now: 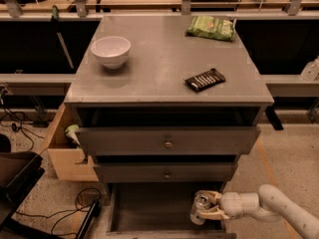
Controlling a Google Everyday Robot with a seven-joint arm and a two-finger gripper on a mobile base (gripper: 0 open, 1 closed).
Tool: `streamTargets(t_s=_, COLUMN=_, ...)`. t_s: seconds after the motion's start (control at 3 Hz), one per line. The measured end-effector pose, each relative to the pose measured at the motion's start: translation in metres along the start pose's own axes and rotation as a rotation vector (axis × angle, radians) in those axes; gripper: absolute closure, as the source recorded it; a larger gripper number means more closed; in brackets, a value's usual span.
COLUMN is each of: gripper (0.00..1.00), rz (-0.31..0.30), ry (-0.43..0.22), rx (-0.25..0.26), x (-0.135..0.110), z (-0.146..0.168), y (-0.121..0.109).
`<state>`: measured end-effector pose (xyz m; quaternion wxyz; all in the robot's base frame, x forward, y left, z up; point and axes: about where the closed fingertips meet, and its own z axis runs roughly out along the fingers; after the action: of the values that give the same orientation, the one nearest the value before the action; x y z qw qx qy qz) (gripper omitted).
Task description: Pick 7up can from bottom drawer and place on counter
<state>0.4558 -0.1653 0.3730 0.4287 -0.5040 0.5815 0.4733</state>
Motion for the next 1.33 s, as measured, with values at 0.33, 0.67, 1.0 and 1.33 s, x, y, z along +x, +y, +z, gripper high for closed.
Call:
streamTargets(t_s=0.33, gripper=1.0, rz=0.008, ry=-0.018, rx=0.092, x=-0.058, z=-0.054, y=0.013)
streamTargets(t_s=0.67, gripper=1.0, rz=0.015, ry=-0.015, rx=0.197, x=-0.123, z=-0.101, y=0.026)
streamTargets(t_s=1.0, gripper=1.0, rz=-0.014, ry=0.033, rx=0.274, x=-0.202, z=-0.128, y=0.034)
streamTargets(t_s=1.33, gripper=1.0, rz=-0.017, ry=0.039, rx=0.276, x=-0.209, z=-0.121, y=0.033)
